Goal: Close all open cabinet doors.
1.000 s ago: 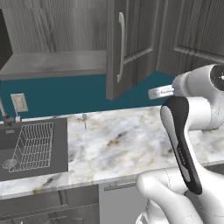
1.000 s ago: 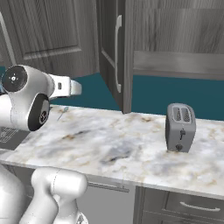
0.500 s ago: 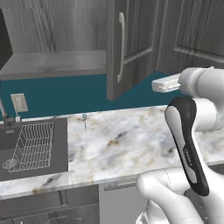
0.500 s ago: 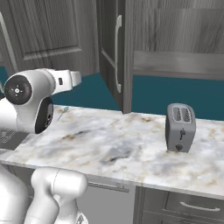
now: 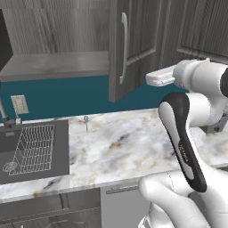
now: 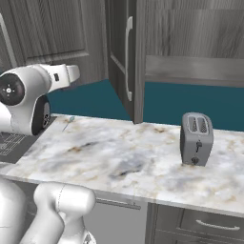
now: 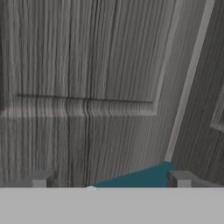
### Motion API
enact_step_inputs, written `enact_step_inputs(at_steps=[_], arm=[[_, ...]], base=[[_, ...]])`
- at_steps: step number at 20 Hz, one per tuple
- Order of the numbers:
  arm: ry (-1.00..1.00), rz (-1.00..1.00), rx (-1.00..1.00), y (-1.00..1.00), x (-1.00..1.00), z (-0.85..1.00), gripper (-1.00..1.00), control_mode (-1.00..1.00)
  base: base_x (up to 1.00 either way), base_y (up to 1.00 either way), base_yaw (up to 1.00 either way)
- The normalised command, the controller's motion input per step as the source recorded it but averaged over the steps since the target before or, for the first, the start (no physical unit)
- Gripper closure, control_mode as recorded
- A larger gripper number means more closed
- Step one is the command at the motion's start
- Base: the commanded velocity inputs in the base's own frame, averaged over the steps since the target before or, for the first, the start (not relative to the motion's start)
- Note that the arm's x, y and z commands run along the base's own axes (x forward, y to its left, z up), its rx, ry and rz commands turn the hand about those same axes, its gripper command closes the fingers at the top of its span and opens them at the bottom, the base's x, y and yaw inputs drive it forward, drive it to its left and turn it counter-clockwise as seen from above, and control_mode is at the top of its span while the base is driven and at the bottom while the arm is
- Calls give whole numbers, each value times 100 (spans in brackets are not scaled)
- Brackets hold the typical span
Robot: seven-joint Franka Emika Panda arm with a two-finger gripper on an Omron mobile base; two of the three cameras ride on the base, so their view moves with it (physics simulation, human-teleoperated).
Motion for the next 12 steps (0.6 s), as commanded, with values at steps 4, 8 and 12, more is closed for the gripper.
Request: enact_step_inputs(at_steps=[4,8,12], arm=[[0,0,-5,23,50,3,-100,-100],[0,0,-3,0,49,0,-100,-100],[0,0,0,0,48,0,-100,-100]], base=[[0,0,0],[0,0,0],[0,0,0]])
